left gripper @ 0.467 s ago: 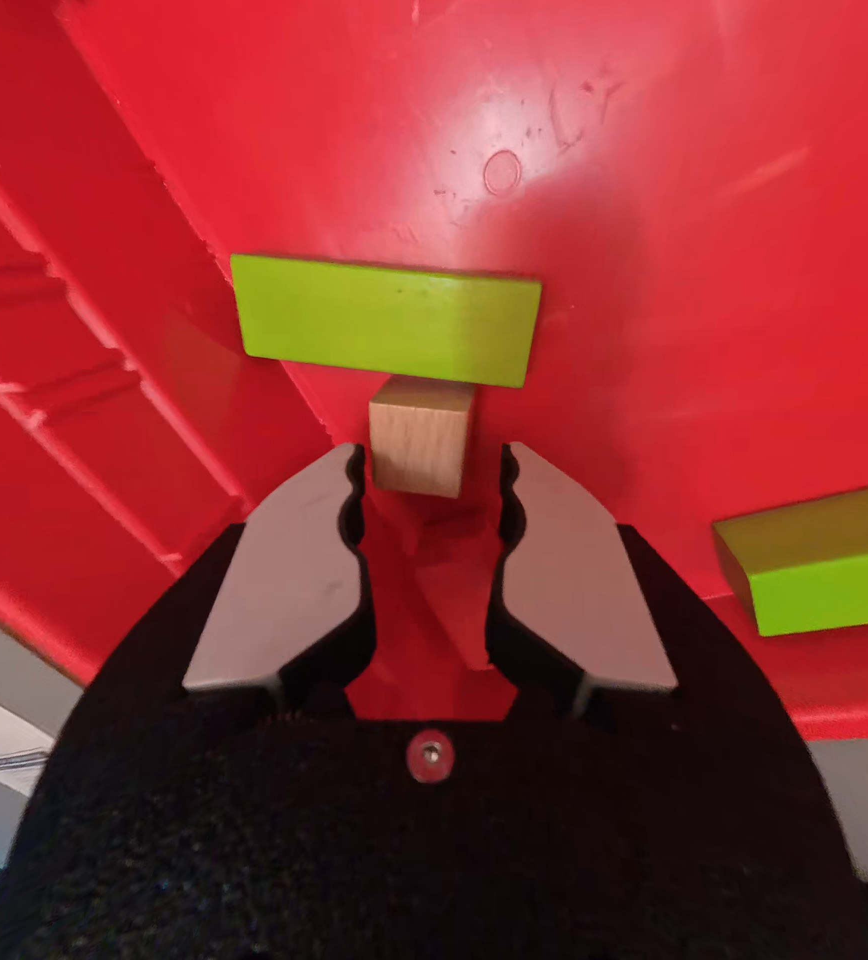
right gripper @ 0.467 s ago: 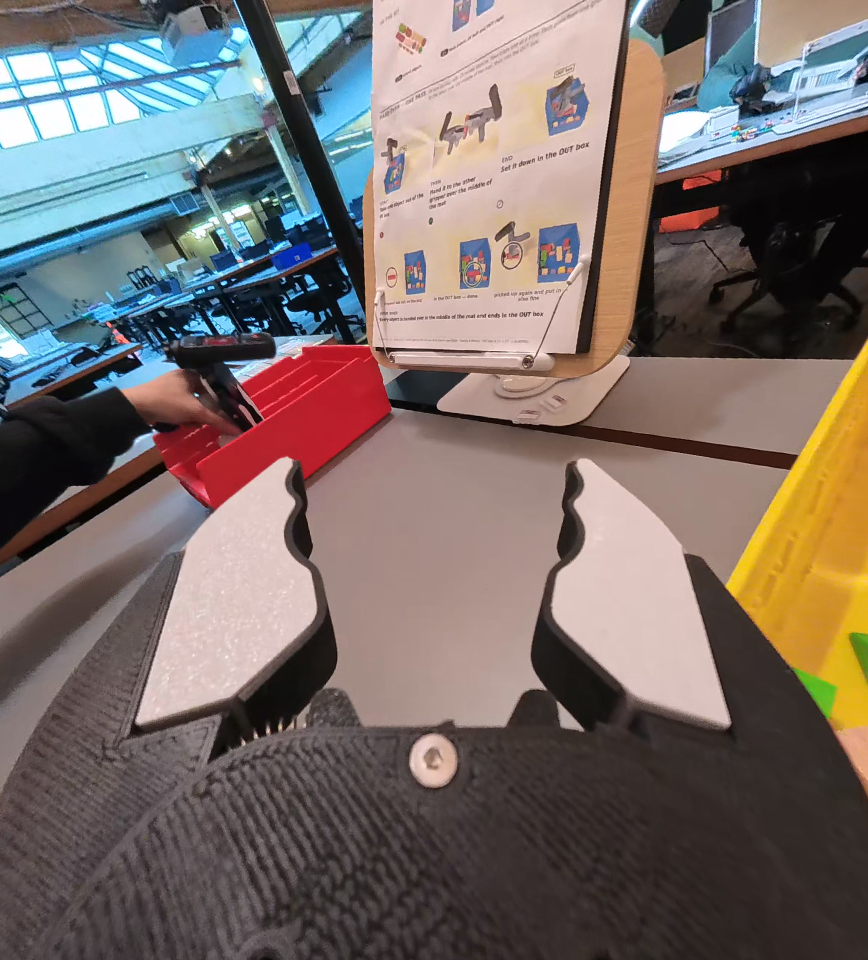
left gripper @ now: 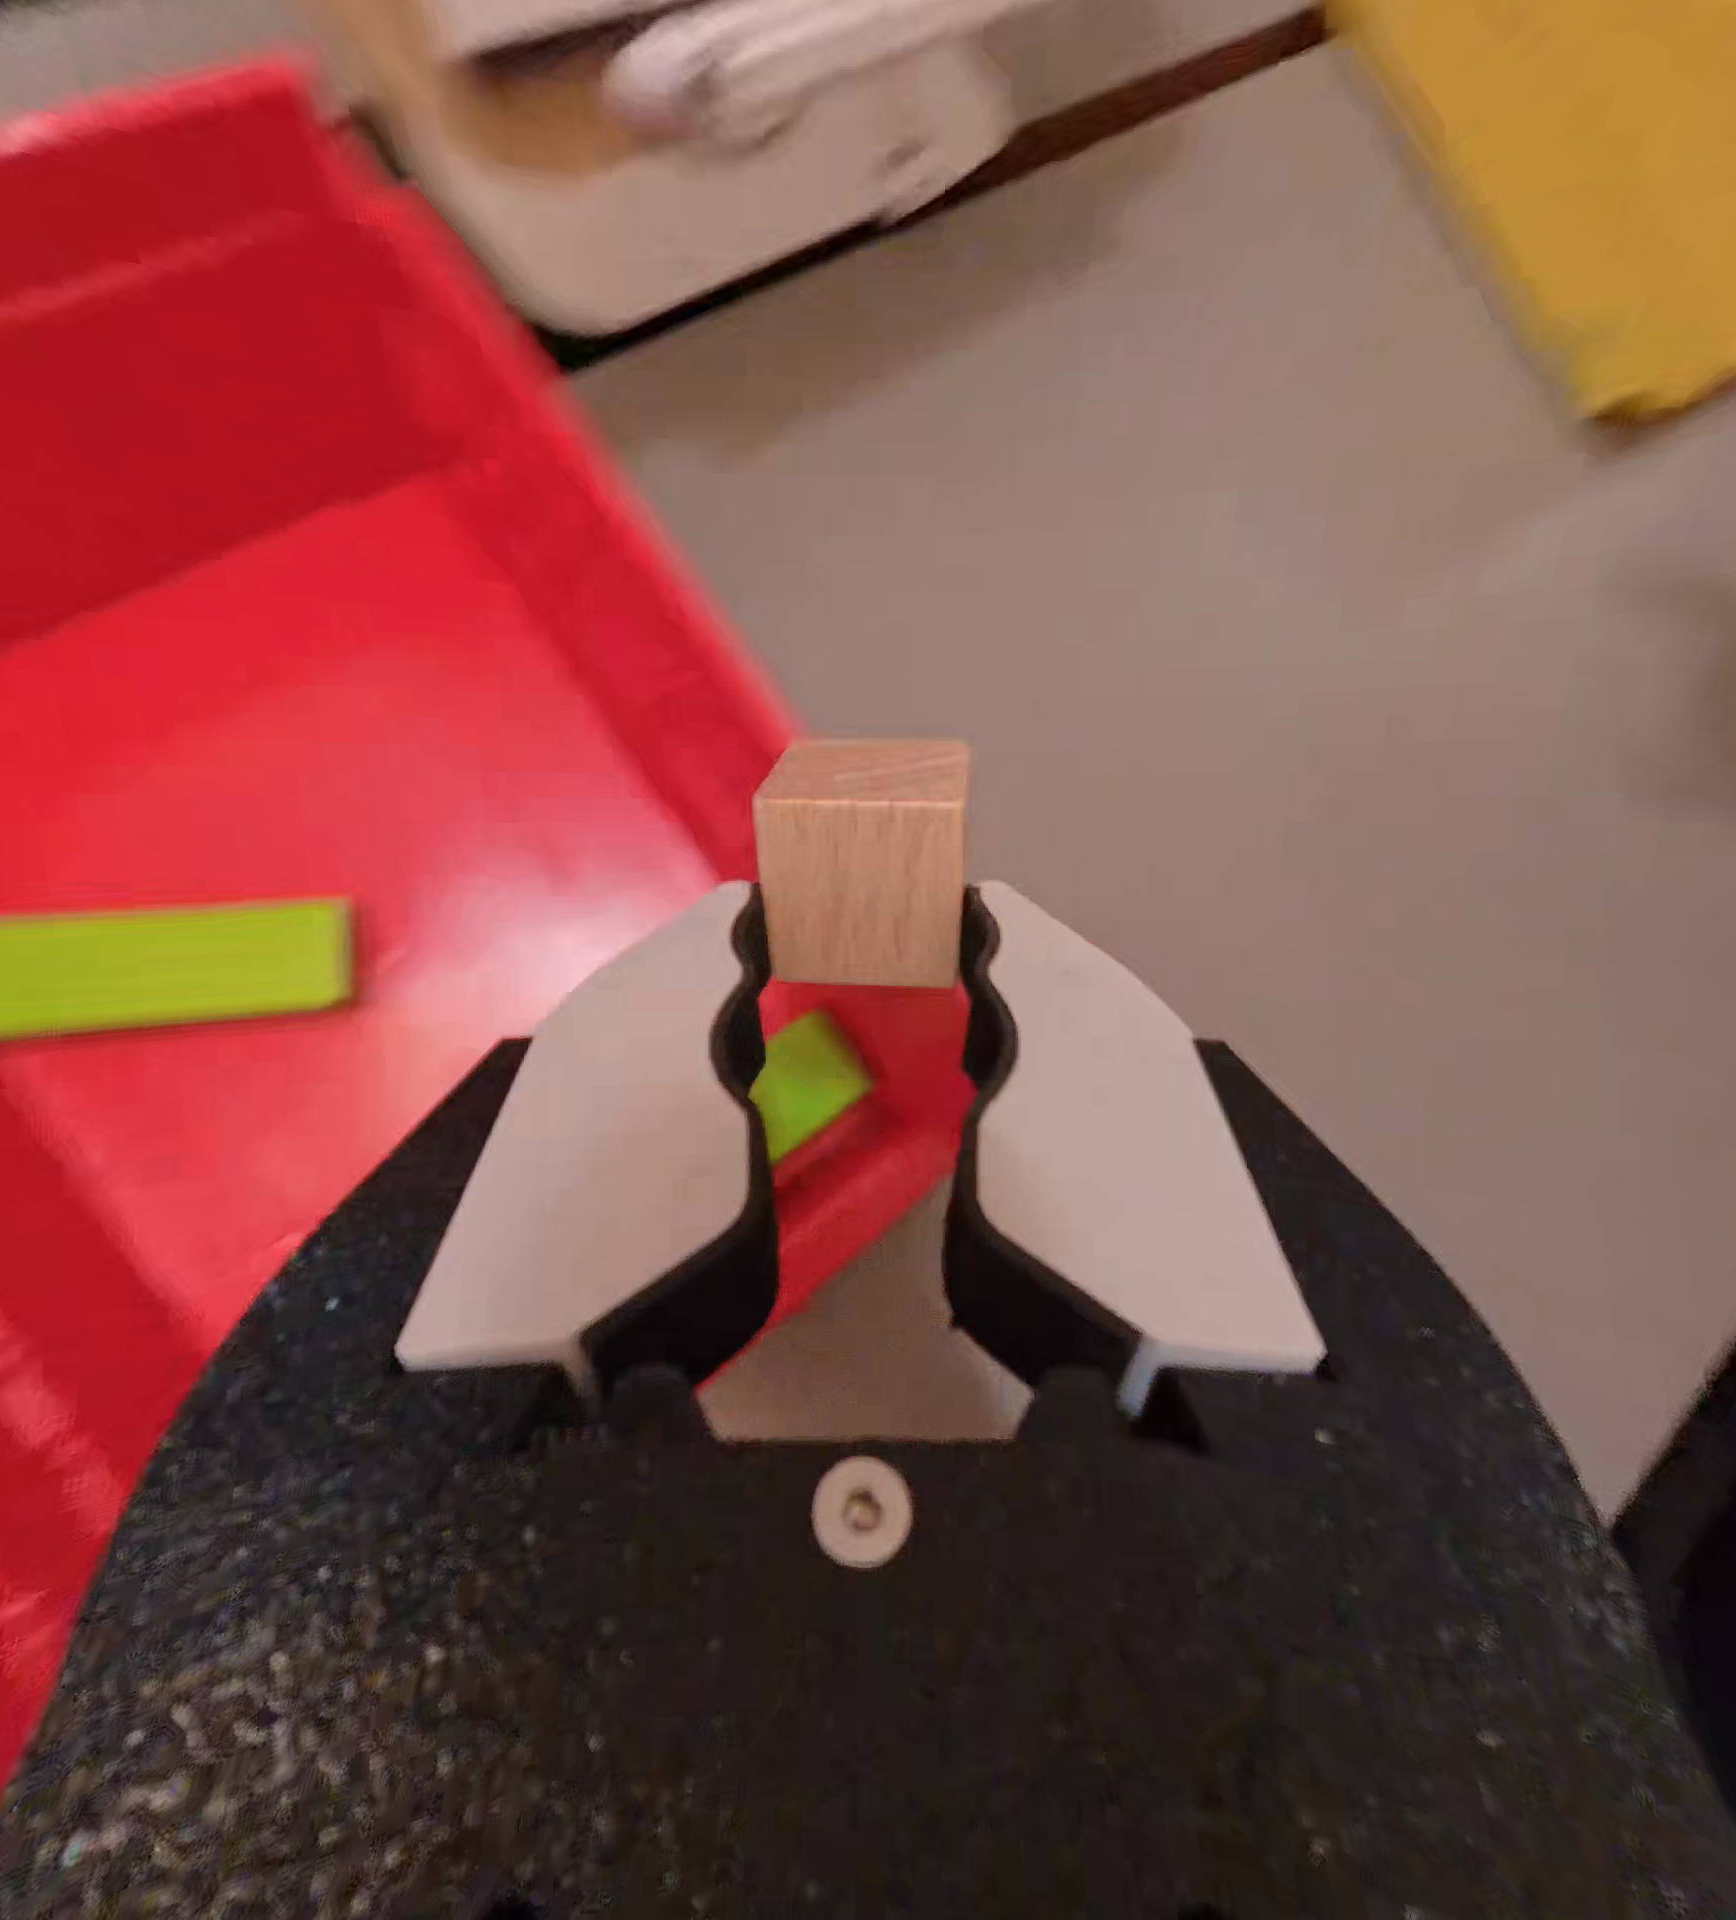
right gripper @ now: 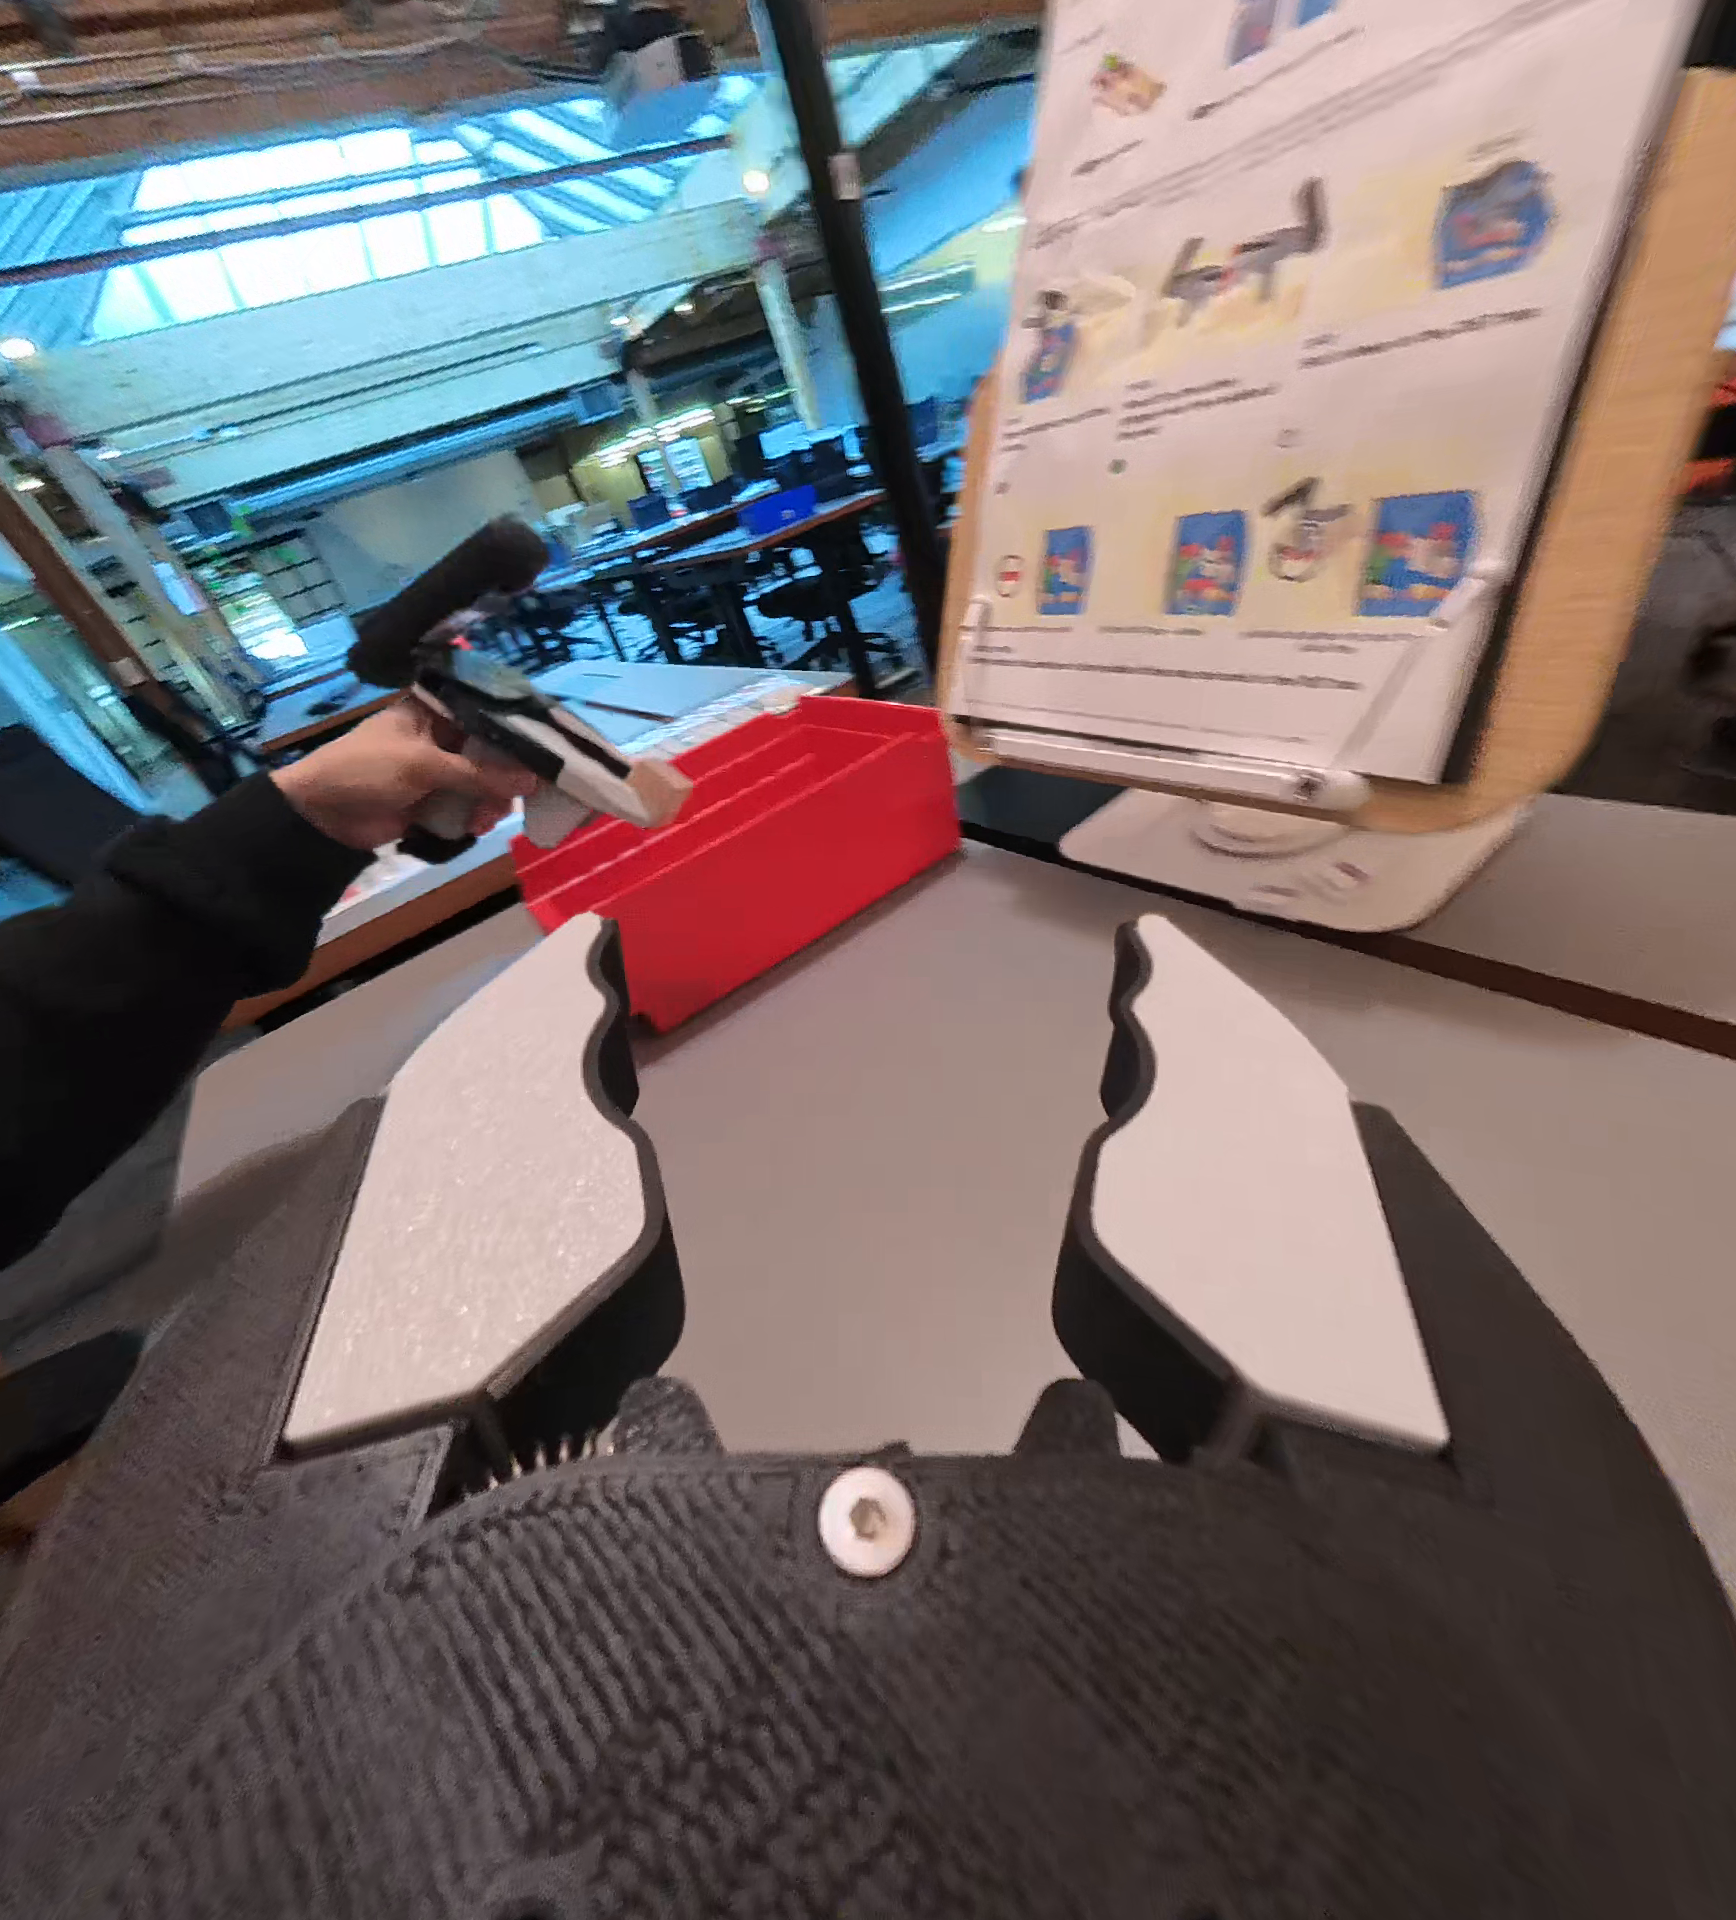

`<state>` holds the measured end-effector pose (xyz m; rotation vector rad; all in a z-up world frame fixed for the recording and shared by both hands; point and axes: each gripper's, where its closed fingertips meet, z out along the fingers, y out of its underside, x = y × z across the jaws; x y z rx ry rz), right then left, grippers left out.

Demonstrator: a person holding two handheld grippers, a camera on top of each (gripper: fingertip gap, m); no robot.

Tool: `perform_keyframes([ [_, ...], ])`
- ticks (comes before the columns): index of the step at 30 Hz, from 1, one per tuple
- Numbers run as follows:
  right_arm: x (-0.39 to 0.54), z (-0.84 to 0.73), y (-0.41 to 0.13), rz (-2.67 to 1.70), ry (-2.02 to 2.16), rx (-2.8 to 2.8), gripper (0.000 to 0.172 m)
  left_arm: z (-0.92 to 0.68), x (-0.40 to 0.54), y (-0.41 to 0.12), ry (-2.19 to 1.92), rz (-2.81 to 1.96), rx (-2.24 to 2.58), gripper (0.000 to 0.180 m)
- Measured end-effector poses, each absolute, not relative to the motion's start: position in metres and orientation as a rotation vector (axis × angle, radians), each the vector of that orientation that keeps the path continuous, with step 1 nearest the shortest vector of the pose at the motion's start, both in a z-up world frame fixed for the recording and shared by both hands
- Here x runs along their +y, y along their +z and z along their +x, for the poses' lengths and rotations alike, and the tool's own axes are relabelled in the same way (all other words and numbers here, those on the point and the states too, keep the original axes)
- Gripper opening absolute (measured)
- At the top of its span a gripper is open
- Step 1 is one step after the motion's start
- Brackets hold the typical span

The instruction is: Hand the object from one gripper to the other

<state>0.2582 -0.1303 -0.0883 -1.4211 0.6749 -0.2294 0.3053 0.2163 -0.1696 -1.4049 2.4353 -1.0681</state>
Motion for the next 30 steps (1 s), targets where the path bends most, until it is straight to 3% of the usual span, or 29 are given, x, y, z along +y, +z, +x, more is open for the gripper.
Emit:
perform_keyframes([
  [1,-0.118,0.252,-0.085,-1.43,-0.207,0.633,0.09,0.292,0.195,-0.157,-1.184,-1.326,2.437,0.034],
  [8,-0.029,0.182,-0.068,-1.432,0.123,0.325,0.088,0.188,0.058,-0.092,-1.764,-0.685,2.397,0.034],
  [13,0.002,0.145,-0.064,-1.453,0.216,0.188,0.087,0.144,0.01,-0.089,-1.87,-0.523,2.362,0.034],
  [22,0.004,0.119,-0.061,-1.477,0.213,0.061,0.049,0.121,-0.009,-0.091,-1.915,-0.489,2.281,0.034],
  [27,0.008,0.115,-0.07,-1.525,0.23,0.034,0.045,0.119,-0.013,-0.09,-1.911,-0.464,2.276,0.034],
  [30,0.008,0.114,-0.067,-1.504,0.213,0.008,0.034,0.116,-0.015,-0.09,-1.937,-0.449,2.267,0.034],
])
